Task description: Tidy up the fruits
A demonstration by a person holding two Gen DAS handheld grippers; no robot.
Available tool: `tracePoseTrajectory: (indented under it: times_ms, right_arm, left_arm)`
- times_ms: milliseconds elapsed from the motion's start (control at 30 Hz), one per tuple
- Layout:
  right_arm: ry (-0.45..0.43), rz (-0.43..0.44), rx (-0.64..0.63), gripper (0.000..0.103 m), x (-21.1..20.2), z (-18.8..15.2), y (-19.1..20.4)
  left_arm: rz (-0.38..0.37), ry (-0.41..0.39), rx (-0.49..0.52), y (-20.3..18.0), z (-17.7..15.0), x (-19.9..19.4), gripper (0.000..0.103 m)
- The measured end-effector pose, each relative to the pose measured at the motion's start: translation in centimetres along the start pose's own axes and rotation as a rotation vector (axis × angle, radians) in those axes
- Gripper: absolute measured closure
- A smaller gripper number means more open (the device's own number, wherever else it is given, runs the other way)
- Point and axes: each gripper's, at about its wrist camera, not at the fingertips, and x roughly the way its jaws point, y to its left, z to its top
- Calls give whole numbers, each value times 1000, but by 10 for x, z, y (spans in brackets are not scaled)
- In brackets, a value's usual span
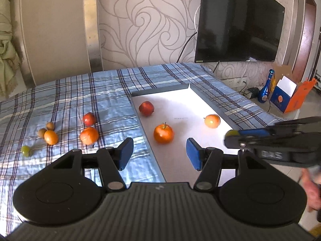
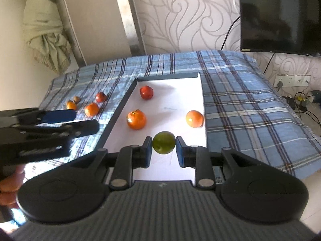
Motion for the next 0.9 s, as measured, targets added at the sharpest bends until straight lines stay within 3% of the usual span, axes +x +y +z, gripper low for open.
tracePoseTrajectory:
  times_ms: [333, 900]
  right_arm:
    - [54, -22, -6, 75, 34, 2, -5]
    - [66, -71, 3, 73, 62, 2, 3]
  left_arm:
    - [59, -26, -12, 8, -10, -27, 36]
    - [110, 6, -40, 41, -21, -41, 35]
